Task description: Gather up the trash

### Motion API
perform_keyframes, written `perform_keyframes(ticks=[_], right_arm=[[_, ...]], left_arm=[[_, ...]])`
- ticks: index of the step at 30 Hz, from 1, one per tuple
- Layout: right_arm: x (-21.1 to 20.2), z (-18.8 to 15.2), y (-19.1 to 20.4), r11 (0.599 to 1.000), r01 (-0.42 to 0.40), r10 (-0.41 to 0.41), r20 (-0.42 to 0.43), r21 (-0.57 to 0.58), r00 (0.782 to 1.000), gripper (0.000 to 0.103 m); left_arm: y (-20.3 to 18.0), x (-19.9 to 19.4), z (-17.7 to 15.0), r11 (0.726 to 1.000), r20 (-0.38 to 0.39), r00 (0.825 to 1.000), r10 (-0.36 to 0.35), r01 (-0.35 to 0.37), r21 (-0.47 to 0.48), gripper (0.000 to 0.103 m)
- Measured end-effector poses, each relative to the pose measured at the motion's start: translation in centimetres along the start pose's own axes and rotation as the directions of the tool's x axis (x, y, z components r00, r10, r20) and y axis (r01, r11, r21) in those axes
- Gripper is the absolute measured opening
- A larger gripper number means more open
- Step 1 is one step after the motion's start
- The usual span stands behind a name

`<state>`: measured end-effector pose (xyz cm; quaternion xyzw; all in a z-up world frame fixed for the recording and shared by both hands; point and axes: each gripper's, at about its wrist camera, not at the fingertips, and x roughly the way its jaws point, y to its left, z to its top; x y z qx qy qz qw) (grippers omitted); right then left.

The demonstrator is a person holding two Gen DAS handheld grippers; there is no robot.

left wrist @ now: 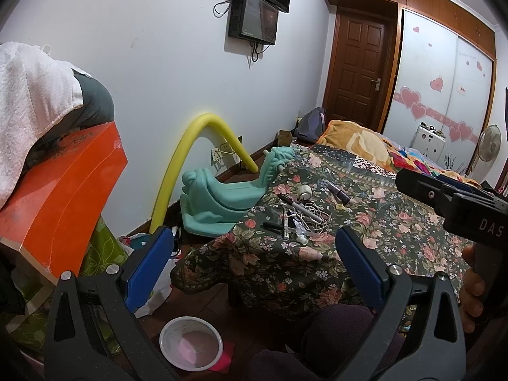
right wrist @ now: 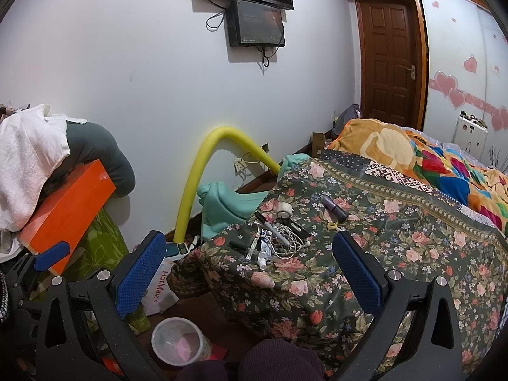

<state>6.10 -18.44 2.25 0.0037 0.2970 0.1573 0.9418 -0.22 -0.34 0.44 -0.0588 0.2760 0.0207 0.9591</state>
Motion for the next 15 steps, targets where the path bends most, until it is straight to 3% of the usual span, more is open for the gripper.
perform_keyframes(ticks=[15], right_arm=[[3.7, 0.7, -2.9, 0.999, -0.035, 0.036, -0.044, 0.022, 0.998, 0.103]], left_arm=[[-1.8, 4.0, 2.1, 1.0, -0.042, 0.999, 0.018, -0.019, -0.014, 0.102]])
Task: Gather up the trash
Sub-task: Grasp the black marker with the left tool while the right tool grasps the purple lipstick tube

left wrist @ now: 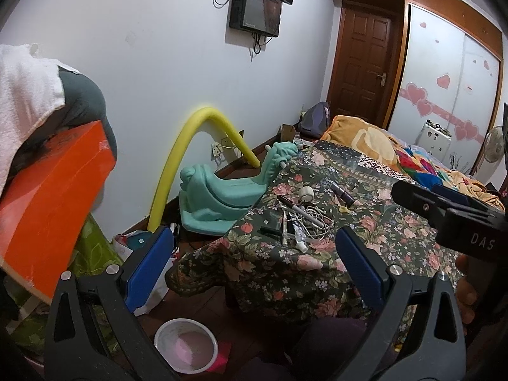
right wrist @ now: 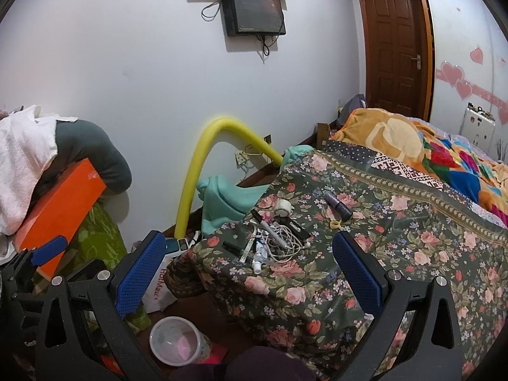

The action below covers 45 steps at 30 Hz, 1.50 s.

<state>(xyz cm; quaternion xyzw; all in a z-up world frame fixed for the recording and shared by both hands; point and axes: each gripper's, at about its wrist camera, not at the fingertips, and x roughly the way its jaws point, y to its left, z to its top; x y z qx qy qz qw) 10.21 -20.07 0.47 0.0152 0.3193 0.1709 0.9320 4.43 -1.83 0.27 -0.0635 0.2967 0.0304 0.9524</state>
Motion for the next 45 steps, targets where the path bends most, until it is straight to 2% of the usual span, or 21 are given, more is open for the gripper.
perform_keyframes(ticks=[11, 16, 20, 26, 31, 34, 39, 45], right_arm=[[4.4, 2.3, -6.7, 0.999, 0.035, -0.035, -0.021, 0.029, 0.999, 0.103], [7.3, 3.0, -10.3, 0.997, 0.064, -0.063, -0.055, 0.032, 0.997, 0.103], [10.1, 3.5, -12.5, 0.996, 0.09, -0.089, -0.09, 0.003, 0.992, 0.103], [14.6, 3.4, -15.3, 0.999, 0.053, -0.051, -0.18, 0.005, 0.982, 0.103], [18.8, 2.9, -17.2, 1.0, -0.007, 0.011, -0.257, 0.016, 0.966, 0.091], [21.0, 2.8, -17.8, 0.999, -0.041, 0.042, -0.288, 0.009, 0.957, 0.081], [25.2, 2.8, -18.6, 0.996, -0.086, 0.077, -0.347, -0.012, 0.935, 0.057], [29.1, 2.6, -18.8, 0.993, -0.108, 0.081, -0.398, -0.046, 0.914, 0.039]], left_arm=[[-3.0, 7.6, 2.1, 0.998, -0.049, 0.999, 0.022, -0.024, -0.055, 0.102], [-4.7, 12.1, 2.7, 0.996, -0.095, 0.994, 0.051, -0.058, -0.065, 0.101], [-6.0, 16.0, 2.8, 0.996, -0.153, 0.987, 0.045, -0.056, -0.07, 0.099], [-7.9, 21.5, 2.1, 0.995, -0.246, 0.966, 0.08, -0.091, -0.035, 0.099], [-8.6, 25.5, 1.4, 0.995, -0.318, 0.944, 0.088, -0.101, -0.024, 0.099], [-8.4, 27.3, 1.4, 0.993, -0.345, 0.936, 0.075, -0.101, -0.059, 0.086], [-7.6, 30.0, 1.1, 0.987, -0.402, 0.915, 0.027, -0.089, -0.136, 0.054], [-7.2, 31.9, 0.5, 0.974, -0.447, 0.894, -0.033, -0.071, -0.213, 0.028]])
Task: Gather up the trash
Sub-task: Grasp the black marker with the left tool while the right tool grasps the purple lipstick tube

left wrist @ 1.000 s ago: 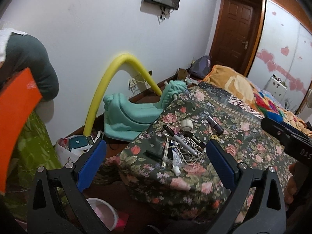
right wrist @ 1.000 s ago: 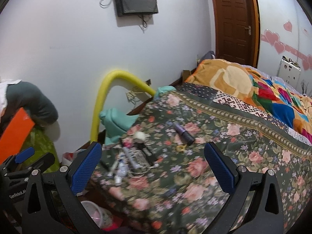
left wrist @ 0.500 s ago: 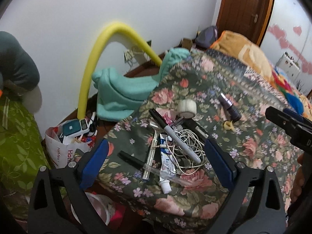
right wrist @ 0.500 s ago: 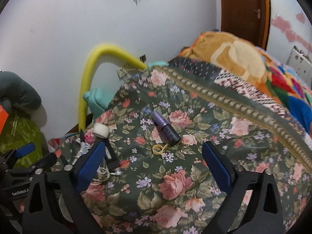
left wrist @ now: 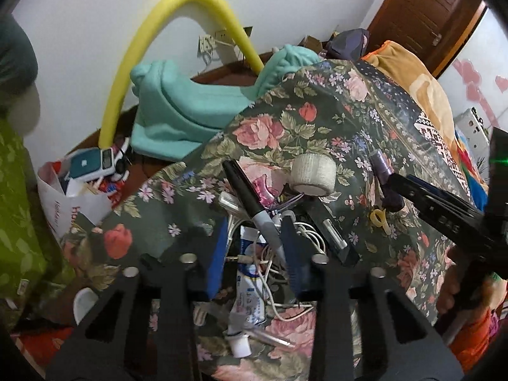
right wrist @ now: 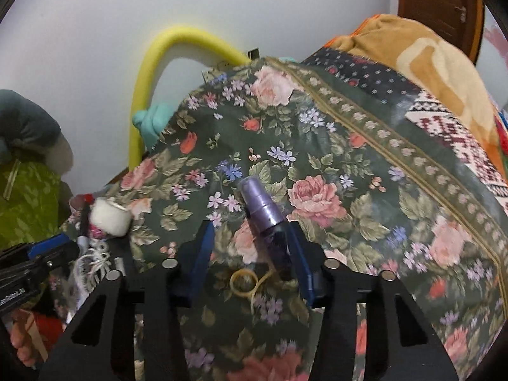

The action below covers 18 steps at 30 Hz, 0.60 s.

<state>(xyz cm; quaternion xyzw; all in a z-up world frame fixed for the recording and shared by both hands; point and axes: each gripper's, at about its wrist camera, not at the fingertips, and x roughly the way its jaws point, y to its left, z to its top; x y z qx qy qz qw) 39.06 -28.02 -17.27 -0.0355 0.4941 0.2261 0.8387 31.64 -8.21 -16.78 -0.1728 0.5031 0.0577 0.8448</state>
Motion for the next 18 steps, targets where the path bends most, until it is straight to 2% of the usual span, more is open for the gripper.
perform_keyframes(ticks=[5, 10, 16, 17, 18], right_arm=[[1.1, 0.1, -0.1, 1.0, 0.0, 0.0, -0.001, -0.017, 1.0, 0.037], [1.1, 0.2, -0.5, 1.0, -0.009, 0.009, -0.001, -0.01, 1.0, 0.037], [2.8, 0.7, -2.2, 0.999, -0.018, 0.02, -0.06, 0.042, 0.998, 0.037], [2.8, 0.7, -2.5, 0.998, -0.029, 0.033, -0.06, 0.055, 0.998, 0.034], [2.8, 0.7, -2.6, 0.998, -0.036, 0.04, -0.057, 0.06, 0.998, 0.026]], left_arm=[[-0.6, 0.9, 0.1, 1.0, -0.024, 0.999, -0.026, 0.026, -0.006, 0.019], [-1.1, 1.7, 0.2, 1.0, -0.04, 0.999, -0.011, 0.011, -0.015, 0.017], [-1.3, 1.8, -0.3, 0.999, -0.06, 0.998, -0.032, 0.03, -0.027, 0.01], [-1.5, 1.5, -0.5, 0.999, -0.058, 0.998, -0.033, 0.032, -0.015, 0.01], [-1.6, 1.3, -0.6, 1.0, -0.055, 0.998, -0.031, 0.031, -0.005, 0.01]])
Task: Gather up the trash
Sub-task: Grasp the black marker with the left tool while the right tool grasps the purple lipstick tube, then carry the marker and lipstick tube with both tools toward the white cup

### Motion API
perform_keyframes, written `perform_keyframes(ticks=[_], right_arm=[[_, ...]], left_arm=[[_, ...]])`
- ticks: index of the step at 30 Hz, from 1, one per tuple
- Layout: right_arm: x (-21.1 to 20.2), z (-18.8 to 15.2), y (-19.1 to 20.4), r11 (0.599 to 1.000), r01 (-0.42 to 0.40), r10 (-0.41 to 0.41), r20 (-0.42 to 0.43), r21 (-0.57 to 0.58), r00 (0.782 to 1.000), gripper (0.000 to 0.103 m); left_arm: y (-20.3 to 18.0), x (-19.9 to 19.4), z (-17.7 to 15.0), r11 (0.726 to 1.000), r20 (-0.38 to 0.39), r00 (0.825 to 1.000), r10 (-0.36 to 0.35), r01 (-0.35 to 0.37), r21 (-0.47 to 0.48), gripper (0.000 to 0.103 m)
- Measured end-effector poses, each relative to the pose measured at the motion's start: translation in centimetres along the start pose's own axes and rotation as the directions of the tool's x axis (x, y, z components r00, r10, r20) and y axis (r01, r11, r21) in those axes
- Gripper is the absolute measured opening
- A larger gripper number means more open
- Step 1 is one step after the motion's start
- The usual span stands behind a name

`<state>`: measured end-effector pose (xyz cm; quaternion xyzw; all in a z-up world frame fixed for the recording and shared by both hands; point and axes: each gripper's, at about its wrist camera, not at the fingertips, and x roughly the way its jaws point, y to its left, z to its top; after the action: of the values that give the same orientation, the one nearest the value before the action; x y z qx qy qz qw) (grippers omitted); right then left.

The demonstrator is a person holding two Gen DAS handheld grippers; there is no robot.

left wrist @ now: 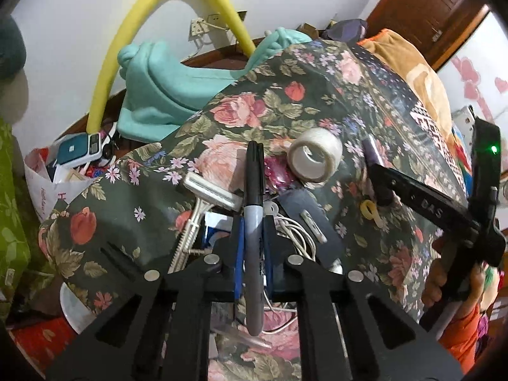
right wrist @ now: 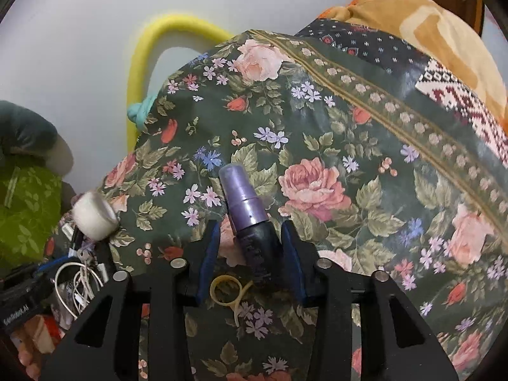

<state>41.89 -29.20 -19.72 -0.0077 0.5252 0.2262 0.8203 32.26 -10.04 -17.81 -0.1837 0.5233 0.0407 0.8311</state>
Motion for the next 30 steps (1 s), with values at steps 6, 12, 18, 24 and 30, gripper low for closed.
perform_keyframes(ticks=[6, 12, 18, 24, 30], right_arm=[[-0.8, -1.0, 0.2, 1.0, -0.019, 0.019, -0.009, -0.019, 1.0, 0.025], [-3.2, -3.4, 1.9, 1.0, -0.024, 0.024, 0.008, -0.016, 1.0, 0.024], [-7.0, -3.7, 3.3, 1.0, -0.024, 0.025, 0.065, -0.016, 0.998, 0.022], [-10.9, -4.1, 5.7, 0.999, -0.008, 0.013, 0.122, -0.042, 0.992, 0.022], [-13.8, -5.0, 8.8, 0.997, -0.009, 0.022, 0.166, -0.081, 0.986, 0.022]], left_arm=[[-0.8, -1.3, -0.6, 0.999, 0.006, 1.0, -0.023, 0.023, 0.026, 0.01], [-1.8, -3.5, -1.0, 0.998, 0.029, 0.999, -0.041, 0.04, 0.051, 0.01], [-2.5, -6.7, -1.4, 0.996, 0.075, 0.996, -0.056, 0.05, 0.078, 0.01], [-2.5, -10.1, -2.1, 0.994, 0.121, 0.99, -0.068, 0.057, 0.093, 0.01], [-0.9, -13.6, -3.2, 0.995, 0.166, 0.984, -0.062, 0.047, 0.089, 0.01]])
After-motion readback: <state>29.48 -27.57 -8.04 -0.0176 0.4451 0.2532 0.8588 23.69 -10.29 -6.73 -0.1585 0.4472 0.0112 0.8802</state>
